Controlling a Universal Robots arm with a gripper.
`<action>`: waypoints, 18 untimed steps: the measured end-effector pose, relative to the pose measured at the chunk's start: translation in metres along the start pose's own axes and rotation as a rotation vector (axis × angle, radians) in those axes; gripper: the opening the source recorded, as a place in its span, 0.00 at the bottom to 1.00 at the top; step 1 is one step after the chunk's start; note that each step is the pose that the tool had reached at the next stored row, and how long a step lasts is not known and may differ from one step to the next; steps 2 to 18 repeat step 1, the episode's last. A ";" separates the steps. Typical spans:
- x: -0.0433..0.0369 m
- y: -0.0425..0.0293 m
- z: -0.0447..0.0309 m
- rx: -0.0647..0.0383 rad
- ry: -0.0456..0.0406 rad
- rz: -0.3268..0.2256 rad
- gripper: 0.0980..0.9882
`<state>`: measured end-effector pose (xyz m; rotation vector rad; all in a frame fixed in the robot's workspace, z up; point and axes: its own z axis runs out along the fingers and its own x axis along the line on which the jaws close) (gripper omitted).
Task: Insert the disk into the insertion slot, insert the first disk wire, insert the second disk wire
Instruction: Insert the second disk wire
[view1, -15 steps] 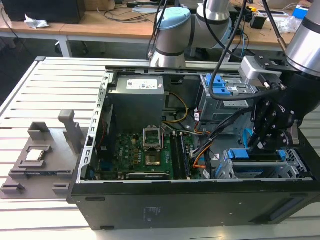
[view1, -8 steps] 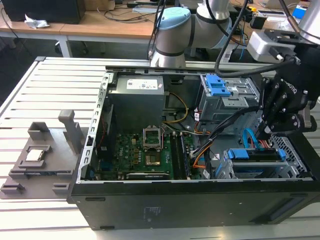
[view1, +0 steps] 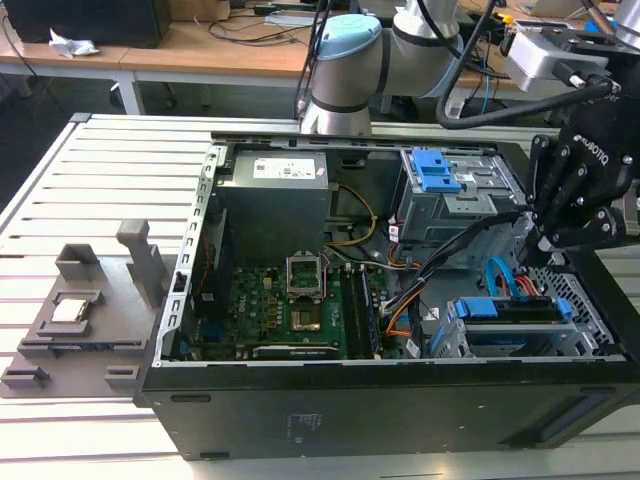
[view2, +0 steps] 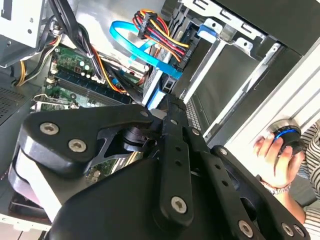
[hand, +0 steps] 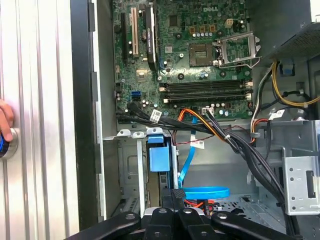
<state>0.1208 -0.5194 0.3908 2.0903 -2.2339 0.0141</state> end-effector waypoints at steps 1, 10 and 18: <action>0.0000 0.0000 -0.0001 0.000 0.0000 0.000 0.01; 0.0000 0.0000 -0.0001 0.000 0.0000 0.000 0.01; 0.0000 0.0000 -0.0001 0.000 0.0000 0.000 0.01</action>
